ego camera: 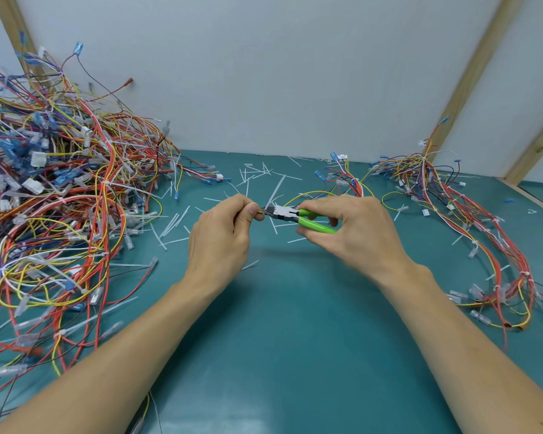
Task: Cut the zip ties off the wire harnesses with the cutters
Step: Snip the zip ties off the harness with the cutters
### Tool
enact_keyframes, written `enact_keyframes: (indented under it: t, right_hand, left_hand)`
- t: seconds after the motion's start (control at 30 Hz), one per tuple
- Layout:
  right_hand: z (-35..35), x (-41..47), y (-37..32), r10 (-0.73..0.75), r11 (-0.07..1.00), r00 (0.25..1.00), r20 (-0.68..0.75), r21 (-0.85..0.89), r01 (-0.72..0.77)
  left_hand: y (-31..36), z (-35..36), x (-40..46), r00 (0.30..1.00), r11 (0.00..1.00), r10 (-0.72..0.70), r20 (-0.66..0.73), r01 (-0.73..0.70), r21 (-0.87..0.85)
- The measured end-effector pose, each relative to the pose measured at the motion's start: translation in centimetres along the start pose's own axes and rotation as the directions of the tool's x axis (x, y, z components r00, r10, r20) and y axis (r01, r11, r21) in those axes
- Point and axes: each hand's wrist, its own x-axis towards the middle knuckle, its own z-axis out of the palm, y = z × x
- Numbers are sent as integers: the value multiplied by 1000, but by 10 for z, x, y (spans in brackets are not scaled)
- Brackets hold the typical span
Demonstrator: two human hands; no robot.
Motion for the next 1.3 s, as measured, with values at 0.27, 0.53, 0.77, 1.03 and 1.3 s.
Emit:
enact_keyframes:
  t: [0.27,0.53,0.77,1.03,1.3]
  right_hand:
    - [2,-1,-3,43,999,998,-42,30,-42]
    - [3,2,-3,177,954,960,-219,278,-113]
    - [14,-11,-14,32,997,905,423,52,-60]
    - [39,-16,-34,-33,999,891,453,-23,49]
    - [32,-14,-39,58,983,997,-48,176,-48]
  left_hand:
    - [-1,0,1,1000,1000,-9,-18,9,-3]
    - [-7,2,6,991,974,-132,35,136,-184]
    - [-13,-5,18,963,904,-264,-61,225,-364]
    - [-16,3,12,981,941,-193,11,188,-282]
    - [-19,4,12,983,943,-181,19,179,-281]
